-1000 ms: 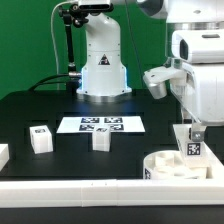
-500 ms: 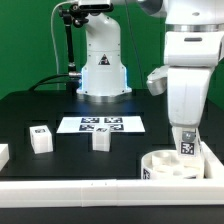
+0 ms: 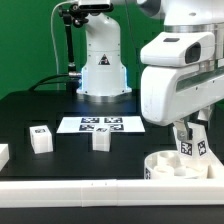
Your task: Assemble stool
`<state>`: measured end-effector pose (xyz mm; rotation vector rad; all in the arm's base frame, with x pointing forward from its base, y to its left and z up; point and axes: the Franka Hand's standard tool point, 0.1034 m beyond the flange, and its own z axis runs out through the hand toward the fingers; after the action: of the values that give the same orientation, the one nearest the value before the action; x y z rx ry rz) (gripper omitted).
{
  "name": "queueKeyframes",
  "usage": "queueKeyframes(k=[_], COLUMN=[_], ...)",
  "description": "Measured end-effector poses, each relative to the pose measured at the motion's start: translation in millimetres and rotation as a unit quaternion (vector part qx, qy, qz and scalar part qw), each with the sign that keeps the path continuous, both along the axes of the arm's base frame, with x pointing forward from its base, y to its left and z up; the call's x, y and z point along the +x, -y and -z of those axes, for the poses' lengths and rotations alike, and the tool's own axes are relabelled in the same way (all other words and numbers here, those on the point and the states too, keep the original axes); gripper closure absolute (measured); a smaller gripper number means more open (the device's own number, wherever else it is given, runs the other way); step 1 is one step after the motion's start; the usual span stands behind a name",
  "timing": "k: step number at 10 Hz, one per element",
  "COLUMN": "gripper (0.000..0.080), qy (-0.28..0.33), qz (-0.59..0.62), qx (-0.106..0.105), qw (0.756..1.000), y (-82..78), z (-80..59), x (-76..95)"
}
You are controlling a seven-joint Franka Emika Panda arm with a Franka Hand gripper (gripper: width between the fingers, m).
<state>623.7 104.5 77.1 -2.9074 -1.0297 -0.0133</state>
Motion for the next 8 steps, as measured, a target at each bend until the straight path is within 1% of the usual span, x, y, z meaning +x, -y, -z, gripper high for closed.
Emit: queueKeyframes(k=[1,3,5,7,8], gripper=[0.0459,0.0459,0.0459,0.0459,0.0459], qy=[-0.001,-0.004,-0.009,-0.022,-0.025], qz=[0.012,0.072,0.149,0.248,0.276], qx=[0.000,0.000,0.000,0.016,0.019], qw=[1.000,0.997,0.989,0.968,0.961], y=[0.0,-0.7,-1.7,-2.4,-2.4], z=[0.0,0.0,0.0,-0.5,-0.7], x=[0.0,-0.1,-0.3,-0.4,-0.2])
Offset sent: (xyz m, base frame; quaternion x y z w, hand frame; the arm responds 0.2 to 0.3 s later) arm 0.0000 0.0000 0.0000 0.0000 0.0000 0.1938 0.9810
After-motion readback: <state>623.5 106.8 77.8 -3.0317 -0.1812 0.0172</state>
